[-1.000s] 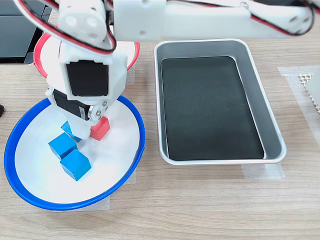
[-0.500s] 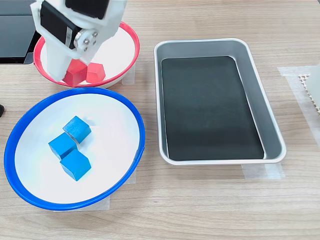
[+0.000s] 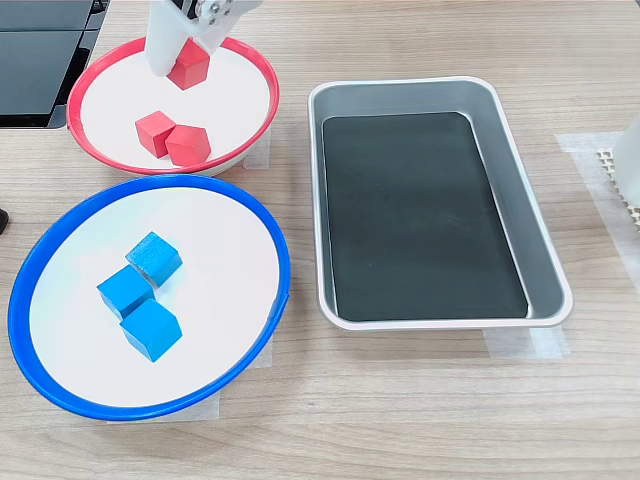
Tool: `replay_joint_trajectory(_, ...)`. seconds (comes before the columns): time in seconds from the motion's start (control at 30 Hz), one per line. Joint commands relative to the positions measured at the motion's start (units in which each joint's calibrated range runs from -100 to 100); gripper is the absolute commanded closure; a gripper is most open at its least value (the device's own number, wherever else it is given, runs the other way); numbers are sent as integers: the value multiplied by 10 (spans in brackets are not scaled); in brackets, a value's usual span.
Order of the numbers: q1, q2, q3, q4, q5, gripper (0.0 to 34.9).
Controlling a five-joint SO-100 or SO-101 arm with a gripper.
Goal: Relocate any misplaced blocks to their matching dishes.
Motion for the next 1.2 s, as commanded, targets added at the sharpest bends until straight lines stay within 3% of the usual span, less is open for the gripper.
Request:
replay_joint_trajectory(0.0,14,-17,-8,-10,19,346)
replay_joint_trajectory(0.3,26,37,-23,-45,24,335)
replay_joint_trajectory(0.8,24,83,-61,-59,23,231)
replay_joint_trajectory(1.07,12,24,-37,-51,24,228)
replay_joint_trajectory(1.17,2,-46,23,-55,24,241)
